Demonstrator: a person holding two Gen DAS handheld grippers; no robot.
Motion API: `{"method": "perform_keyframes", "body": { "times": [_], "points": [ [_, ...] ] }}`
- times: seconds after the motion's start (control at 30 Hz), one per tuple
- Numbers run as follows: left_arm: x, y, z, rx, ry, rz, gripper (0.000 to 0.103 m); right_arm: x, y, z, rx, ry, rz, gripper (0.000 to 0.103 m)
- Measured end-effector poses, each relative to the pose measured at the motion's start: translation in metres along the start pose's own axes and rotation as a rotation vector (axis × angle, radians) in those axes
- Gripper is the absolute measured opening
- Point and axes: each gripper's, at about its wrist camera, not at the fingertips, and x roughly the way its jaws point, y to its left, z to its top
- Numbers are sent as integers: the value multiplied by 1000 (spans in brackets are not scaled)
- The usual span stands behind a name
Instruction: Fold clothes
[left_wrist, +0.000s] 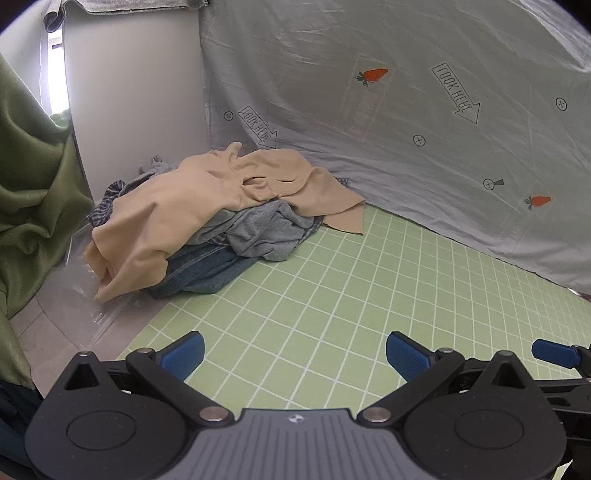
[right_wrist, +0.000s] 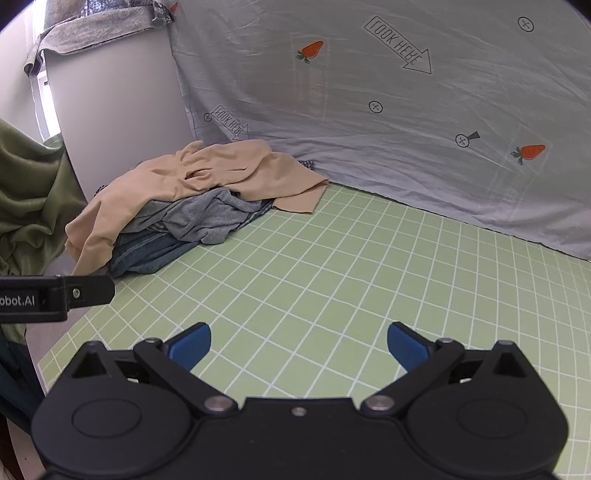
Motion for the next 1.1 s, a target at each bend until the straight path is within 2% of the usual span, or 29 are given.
{"method": "perform_keyframes", "body": {
  "times": [0.2,1.1],
  "points": [
    [0,-10,2,11,-7,5,103,-1,-3,1,2,-7,-3,103],
    [3,-2,0,36,6,3,103,-1,0,1,7,-4,-22,103]
  ]
}}
